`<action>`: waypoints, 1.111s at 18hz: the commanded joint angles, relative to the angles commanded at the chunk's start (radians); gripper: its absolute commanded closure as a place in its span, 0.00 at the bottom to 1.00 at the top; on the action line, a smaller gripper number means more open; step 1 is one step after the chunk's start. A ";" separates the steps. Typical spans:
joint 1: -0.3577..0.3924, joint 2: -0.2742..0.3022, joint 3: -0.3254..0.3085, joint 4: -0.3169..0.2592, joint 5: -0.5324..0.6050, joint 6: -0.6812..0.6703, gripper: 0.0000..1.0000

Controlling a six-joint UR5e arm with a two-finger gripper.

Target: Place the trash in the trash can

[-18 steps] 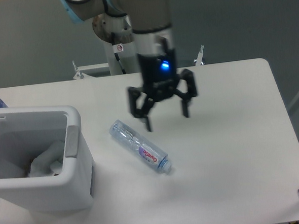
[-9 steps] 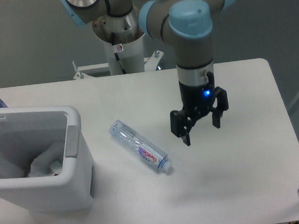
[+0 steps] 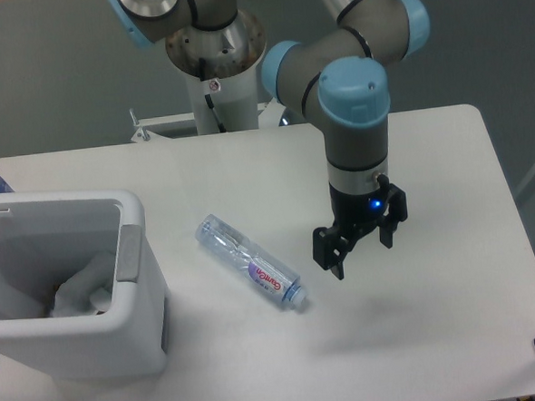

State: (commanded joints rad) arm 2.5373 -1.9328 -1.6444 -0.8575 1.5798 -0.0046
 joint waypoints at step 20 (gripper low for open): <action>-0.100 -0.189 0.026 -0.002 0.005 -0.101 0.00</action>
State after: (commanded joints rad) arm 2.4375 -2.1215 -1.6183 -0.8590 1.5846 -0.1058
